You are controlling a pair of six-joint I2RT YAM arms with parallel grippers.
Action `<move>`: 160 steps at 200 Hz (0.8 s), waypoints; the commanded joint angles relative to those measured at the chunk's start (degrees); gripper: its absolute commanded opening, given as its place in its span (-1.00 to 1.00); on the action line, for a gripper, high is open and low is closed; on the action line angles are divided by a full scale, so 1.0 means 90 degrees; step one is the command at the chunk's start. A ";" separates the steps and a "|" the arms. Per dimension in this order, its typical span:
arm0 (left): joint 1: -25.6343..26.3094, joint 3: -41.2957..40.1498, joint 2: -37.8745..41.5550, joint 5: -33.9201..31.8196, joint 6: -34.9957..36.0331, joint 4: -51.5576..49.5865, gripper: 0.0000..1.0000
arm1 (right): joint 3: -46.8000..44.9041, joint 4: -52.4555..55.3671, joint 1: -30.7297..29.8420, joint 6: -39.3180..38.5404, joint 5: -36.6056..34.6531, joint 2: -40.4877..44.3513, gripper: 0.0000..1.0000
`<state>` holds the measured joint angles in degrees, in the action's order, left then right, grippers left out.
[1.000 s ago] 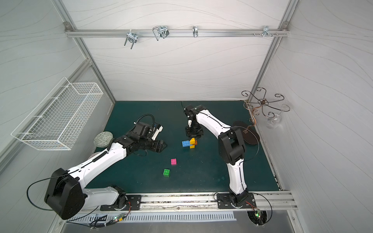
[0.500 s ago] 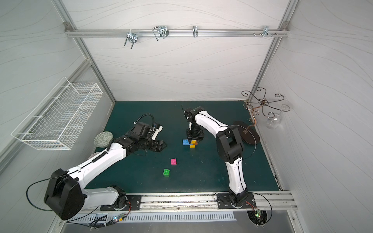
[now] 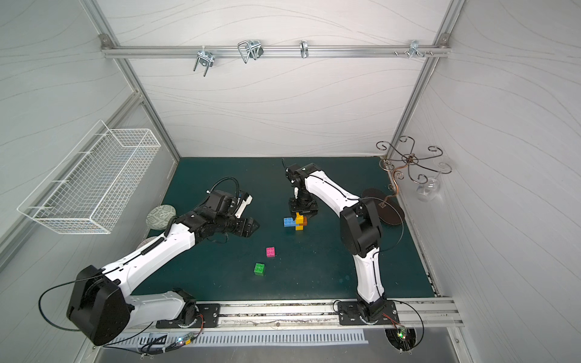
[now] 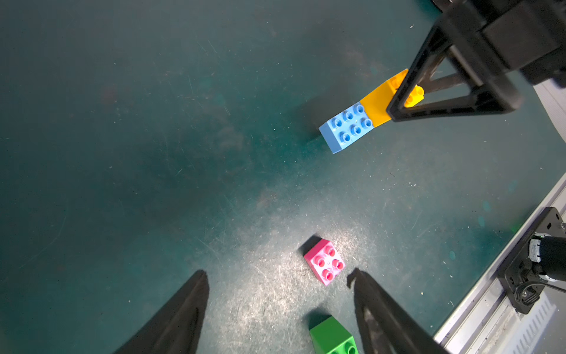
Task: Assemble the number 4 with lego
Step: Pick up the lego brick from the center of the board.
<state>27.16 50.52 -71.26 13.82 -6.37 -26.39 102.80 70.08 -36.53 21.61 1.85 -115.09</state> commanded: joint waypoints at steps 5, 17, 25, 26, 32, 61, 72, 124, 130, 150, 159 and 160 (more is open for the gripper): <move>-0.0024 0.0122 0.0331 -0.0157 -0.0109 -0.0241 0.54 | 0.0030 0.0342 -0.0256 0.0207 -0.0487 0.0660 0.29; -0.0062 0.0057 0.0457 -0.0190 -0.0165 -0.0329 0.54 | -0.0130 0.0330 -0.0399 0.0314 -0.0568 0.0875 0.33; -0.0108 0.0012 0.0534 -0.0174 -0.0215 -0.0382 0.54 | -0.0258 0.0314 -0.0515 0.0424 -0.0591 0.1020 0.34; -0.0113 0.0012 0.0539 -0.0166 -0.0217 -0.0390 0.55 | -0.0279 0.0311 -0.0533 0.0442 -0.0589 0.1044 0.35; -0.0173 -0.0020 0.0608 -0.0115 -0.0258 -0.0425 0.55 | -0.0410 0.0247 -0.0639 0.0528 -0.0596 0.1163 0.36; -0.0569 -0.0192 0.0902 0.0219 -0.0514 -0.0495 0.55 | -0.1282 -0.0300 -0.1175 0.1192 -0.0377 0.1701 0.39; -0.0719 -0.0295 0.1006 0.0424 -0.0621 -0.0460 0.56 | -0.1604 -0.0621 -0.1393 0.1451 -0.0291 0.1825 0.40; -0.0937 -0.0641 0.1445 0.0814 -0.0872 -0.0484 0.56 | -0.2371 -0.1896 -0.1896 0.2282 0.0315 0.1589 0.47; -0.0947 -0.0666 0.1493 0.0840 -0.0909 -0.0493 0.57 | -0.2370 -0.1970 -0.1914 0.2327 0.0329 0.1519 0.47; -0.0982 -0.0763 0.1640 0.0857 -0.1023 -0.0543 0.58 | -0.2346 -0.2160 -0.1994 0.2381 0.0292 0.1285 0.46; -0.0996 -0.0784 0.1693 0.0847 -0.1084 -0.0577 0.58 | -0.2315 -0.2213 -0.2023 0.2403 0.0297 0.1176 0.46; -0.1001 -0.0787 0.1700 0.0847 -0.1087 -0.0580 0.58 | -0.2318 -0.2222 -0.2029 0.2404 0.0300 0.1166 0.46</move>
<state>18.83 43.55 -57.74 20.08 -14.02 -30.65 81.73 54.02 -53.84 40.84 3.66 -102.08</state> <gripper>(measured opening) 0.788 0.732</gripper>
